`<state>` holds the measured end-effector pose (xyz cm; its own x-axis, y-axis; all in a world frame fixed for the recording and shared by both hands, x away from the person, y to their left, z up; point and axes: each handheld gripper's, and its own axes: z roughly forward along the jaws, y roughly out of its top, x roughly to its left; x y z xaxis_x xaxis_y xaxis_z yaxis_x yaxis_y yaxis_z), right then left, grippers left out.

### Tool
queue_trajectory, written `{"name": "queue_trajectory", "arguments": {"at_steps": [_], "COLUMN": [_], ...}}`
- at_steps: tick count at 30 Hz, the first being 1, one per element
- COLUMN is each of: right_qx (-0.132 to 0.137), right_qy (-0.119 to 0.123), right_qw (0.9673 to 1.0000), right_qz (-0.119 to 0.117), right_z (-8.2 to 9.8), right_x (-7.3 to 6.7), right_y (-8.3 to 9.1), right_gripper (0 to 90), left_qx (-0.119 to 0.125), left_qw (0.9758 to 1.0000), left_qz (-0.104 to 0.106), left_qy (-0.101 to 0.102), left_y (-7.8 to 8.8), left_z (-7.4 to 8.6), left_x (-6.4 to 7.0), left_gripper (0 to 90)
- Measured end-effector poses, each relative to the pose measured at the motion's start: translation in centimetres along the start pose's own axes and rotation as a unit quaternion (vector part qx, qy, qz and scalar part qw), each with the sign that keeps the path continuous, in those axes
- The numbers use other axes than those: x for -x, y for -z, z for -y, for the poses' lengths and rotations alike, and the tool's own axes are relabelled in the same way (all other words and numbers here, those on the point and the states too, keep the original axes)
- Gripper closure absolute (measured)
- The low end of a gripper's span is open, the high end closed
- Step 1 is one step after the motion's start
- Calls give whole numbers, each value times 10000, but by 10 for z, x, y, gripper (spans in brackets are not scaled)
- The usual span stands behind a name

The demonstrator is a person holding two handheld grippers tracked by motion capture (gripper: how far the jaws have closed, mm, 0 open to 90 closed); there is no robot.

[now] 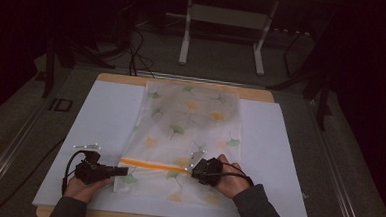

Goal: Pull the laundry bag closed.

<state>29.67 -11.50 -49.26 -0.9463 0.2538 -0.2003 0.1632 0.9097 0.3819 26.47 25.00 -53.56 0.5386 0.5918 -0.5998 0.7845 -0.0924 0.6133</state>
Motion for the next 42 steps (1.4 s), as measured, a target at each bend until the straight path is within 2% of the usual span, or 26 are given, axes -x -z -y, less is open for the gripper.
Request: {"name": "queue_trajectory", "arguments": {"at_steps": [42], "right_qx": [-41], "right_qy": [-300], "right_qw": [9994], "right_qz": [141], "right_z": [28], "right_x": [11], "right_y": [12], "right_gripper": [847], "left_qx": [1], "left_qw": [10000], "left_qz": [-23], "left_qy": [6], "left_y": [0], "left_z": [0], "left_x": [-1], "left_gripper": [890]}}
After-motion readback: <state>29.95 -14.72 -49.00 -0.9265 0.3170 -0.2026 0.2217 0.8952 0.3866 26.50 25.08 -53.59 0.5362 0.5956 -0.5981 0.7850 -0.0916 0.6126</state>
